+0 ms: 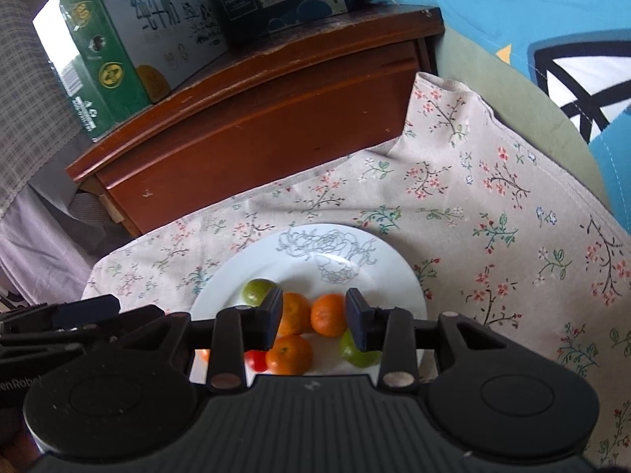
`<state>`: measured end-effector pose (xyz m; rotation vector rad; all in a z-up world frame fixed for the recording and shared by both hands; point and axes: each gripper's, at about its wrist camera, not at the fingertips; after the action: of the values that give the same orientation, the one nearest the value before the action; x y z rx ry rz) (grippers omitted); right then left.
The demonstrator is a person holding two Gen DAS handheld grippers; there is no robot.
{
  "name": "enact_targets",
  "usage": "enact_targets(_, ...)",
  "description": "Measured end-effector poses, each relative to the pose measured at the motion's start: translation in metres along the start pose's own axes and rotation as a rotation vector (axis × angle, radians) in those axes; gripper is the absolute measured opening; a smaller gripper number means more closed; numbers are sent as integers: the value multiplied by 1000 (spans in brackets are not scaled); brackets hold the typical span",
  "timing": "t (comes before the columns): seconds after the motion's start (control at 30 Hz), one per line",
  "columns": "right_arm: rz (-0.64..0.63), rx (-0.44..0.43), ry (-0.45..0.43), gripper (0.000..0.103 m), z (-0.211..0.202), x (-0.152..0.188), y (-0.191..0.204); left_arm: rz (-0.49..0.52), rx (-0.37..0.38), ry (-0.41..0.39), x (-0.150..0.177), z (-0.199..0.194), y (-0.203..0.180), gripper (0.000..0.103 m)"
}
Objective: Organize fruits
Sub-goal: 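Lower both tangerines onto the plate and open both tools, then move both open tools back toward the remaining fruit cluster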
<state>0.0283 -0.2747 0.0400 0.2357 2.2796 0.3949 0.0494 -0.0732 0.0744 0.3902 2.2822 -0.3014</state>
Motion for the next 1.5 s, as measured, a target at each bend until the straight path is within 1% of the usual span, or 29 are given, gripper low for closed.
enact_targets(0.27, -12, -24, 6, 39, -15, 15, 13, 14, -45, -1, 10, -25, 11, 71)
enact_targets(0.47, -23, -46, 37, 39, -25, 35, 24, -28, -62, 3, 20, -40, 25, 71)
enact_targets(0.6, -52, -58, 49, 39, -32, 50, 35, -47, -79, 15, 28, -46, 33, 71)
enact_targets(0.9, -55, -92, 93, 39, -40, 79, 49, -59, -102, 72, 52, -52, 40, 71)
enact_targets(1.13, -73, -107, 122, 39, -42, 99, 59, -63, -126, 96, 69, -56, 46, 72)
enact_targets(1.23, -104, -119, 144, 39, -38, 108, 66, -57, -141, 115, 76, -57, 50, 72)
enact_targets(1.37, -160, -136, 151, 39, -32, 116, 77, -51, -150, 140, 85, -54, 56, 72)
enact_targets(1.5, -190, -148, 152, 39, -24, 118, 83, -74, -146, 158, 92, -50, 63, 72)
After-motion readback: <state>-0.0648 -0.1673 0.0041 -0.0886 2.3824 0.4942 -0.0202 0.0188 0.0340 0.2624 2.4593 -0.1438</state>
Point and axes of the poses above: each gripper's, at about its wrist camera, not at the fingertips, and z roughly the way its jaws point, y to its left, x to its underside, and after that the axes turned 2 degrees about -x, right-handed
